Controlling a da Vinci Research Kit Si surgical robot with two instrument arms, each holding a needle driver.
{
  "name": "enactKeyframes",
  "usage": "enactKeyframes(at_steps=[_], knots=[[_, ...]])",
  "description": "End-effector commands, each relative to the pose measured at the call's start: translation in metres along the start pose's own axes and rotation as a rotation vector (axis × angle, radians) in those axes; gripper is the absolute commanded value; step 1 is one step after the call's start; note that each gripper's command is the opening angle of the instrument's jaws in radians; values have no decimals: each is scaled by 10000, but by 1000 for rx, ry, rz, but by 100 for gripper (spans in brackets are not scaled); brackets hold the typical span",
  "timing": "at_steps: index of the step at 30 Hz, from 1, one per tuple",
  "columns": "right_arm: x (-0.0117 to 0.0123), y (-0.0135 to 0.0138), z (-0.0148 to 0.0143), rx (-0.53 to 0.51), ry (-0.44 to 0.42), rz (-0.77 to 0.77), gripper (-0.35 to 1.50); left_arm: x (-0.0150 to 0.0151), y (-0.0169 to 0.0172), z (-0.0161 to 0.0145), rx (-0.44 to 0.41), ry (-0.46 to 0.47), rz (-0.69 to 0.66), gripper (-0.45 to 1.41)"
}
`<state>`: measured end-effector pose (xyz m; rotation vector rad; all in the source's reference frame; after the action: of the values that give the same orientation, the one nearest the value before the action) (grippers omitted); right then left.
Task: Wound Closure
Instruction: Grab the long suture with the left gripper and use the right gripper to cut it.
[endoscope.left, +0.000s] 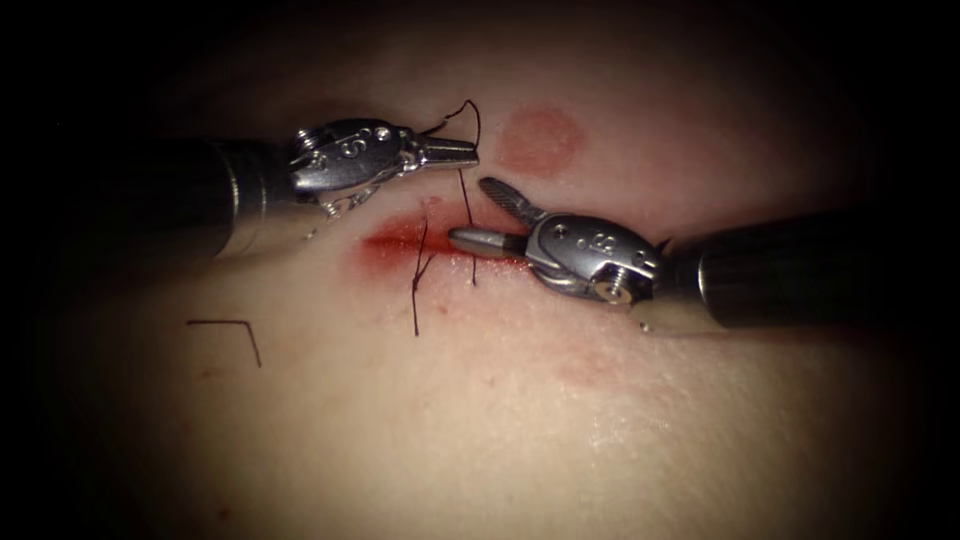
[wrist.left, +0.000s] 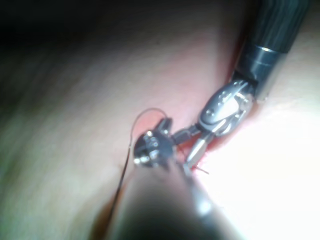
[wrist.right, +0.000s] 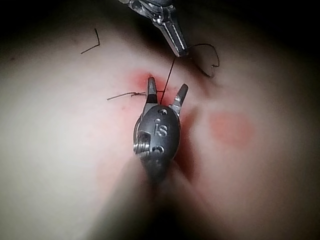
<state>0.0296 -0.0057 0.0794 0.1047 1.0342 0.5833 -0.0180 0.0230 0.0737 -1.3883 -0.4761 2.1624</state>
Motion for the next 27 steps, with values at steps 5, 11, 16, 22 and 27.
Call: enactKeyframes(at_steps=[5, 11, 16, 22, 27], knots=[[-14, -7, 33, 19, -14, 11, 148, -2, 2, 8, 2, 0, 5, -45], [-10, 1, 49, 17, -12, 16, 148, 0, 7, 11, 4, 0, 3, -45], [-10, 2, 61, 20, -18, 15, 148, 3, 10, 13, 1, 2, 6, -45], [-18, 0, 72, 26, -27, 5, 148, 11, 8, 9, -4, 6, 11, -45], [-18, 2, 75, 26, -26, 5, 148, 13, 11, 9, -2, 9, 8, -45]])
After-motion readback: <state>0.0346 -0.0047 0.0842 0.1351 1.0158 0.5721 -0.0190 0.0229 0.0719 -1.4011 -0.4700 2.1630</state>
